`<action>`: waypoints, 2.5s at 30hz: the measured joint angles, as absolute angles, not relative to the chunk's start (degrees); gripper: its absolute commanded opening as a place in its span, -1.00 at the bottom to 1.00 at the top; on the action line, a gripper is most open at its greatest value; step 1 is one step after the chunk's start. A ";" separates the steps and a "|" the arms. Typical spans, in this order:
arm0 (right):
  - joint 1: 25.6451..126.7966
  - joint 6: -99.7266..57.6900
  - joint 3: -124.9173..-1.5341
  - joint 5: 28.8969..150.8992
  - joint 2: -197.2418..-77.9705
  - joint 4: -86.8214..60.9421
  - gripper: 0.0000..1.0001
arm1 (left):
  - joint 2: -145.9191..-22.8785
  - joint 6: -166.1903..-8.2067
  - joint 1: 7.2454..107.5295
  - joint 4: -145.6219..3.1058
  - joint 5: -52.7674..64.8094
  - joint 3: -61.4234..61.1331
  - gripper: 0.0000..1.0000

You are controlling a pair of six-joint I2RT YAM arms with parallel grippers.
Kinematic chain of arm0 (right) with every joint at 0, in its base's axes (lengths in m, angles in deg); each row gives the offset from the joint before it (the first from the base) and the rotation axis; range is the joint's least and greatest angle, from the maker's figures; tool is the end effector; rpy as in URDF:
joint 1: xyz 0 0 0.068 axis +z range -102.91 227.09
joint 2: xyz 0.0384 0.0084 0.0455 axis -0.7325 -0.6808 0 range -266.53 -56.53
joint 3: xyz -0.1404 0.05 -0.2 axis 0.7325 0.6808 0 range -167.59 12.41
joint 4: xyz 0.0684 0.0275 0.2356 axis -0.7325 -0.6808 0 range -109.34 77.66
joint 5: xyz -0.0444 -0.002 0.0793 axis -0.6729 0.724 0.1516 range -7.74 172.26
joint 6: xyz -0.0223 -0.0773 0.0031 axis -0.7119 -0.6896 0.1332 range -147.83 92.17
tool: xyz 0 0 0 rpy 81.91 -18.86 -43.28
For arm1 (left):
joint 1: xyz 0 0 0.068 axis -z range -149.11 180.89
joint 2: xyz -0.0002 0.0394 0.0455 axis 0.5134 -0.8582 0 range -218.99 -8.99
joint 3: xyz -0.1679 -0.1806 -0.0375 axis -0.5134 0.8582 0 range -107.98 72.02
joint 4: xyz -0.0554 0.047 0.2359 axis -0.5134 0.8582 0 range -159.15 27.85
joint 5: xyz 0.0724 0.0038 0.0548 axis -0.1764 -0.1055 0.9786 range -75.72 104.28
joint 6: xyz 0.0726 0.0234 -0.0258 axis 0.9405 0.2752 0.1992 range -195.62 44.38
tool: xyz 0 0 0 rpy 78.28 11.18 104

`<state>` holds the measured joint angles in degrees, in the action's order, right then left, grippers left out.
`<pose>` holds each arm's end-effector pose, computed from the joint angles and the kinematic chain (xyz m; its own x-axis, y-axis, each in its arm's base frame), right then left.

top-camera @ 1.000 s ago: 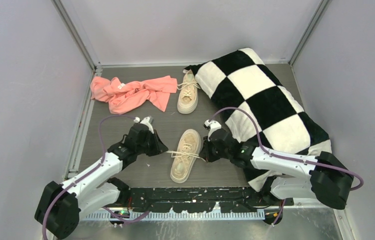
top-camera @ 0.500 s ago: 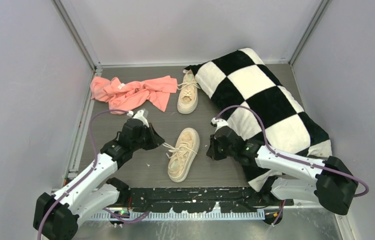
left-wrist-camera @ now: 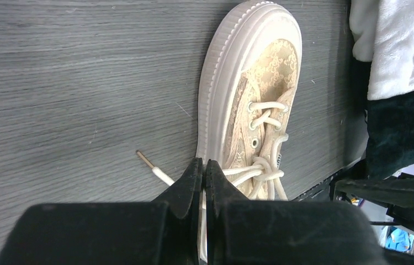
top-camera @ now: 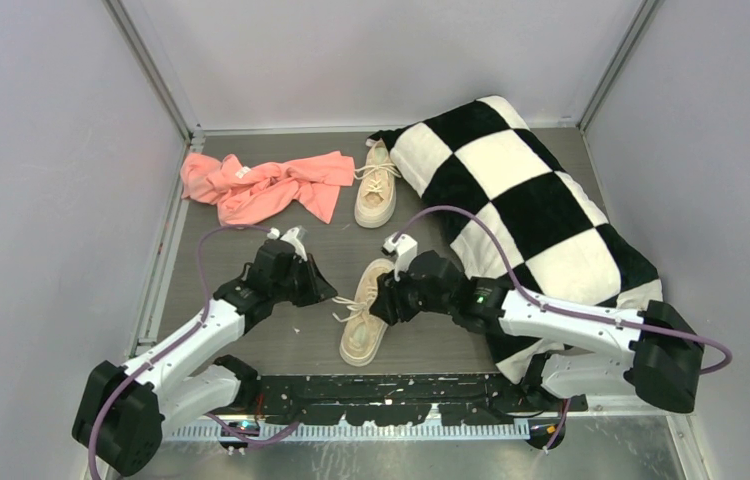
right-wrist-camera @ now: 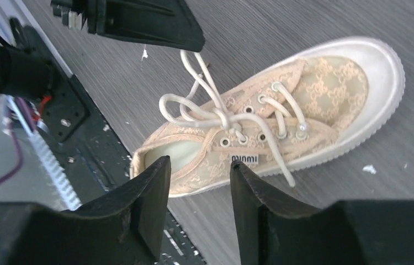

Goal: Tie the shoes
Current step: Tie the shoelace on the shoe.

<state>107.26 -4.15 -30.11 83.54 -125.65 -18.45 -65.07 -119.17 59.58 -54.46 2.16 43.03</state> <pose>0.1416 0.2500 0.2108 -0.5984 -0.2361 -0.7657 -0.6948 0.6288 0.3491 0.1891 -0.1202 0.1667 -0.8416 -0.3074 -0.4442 0.0371 0.7875 -0.6152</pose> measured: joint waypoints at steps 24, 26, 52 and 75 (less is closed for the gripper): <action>117.55 -34.86 -31.99 65.70 -143.66 -1.97 -0.10 | -66.53 -119.17 59.58 -56.14 1.22 43.03 -0.99; 117.55 -34.86 -32.04 64.96 -143.79 -1.65 -0.10 | -66.51 -119.17 59.58 -56.12 1.22 43.03 -0.99; 116.44 -8.09 -34.44 65.98 -136.27 -11.11 0.16 | -66.53 -119.10 59.58 -56.09 1.20 43.01 -0.99; 116.44 -8.85 -38.73 62.14 -144.10 -11.92 -0.99 | -66.51 -119.13 59.58 -56.12 1.22 43.01 -0.99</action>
<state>116.44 -8.85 -38.73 62.14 -144.10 -11.92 -66.51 -119.13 59.58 -56.12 1.22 43.01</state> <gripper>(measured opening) 0.062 0.019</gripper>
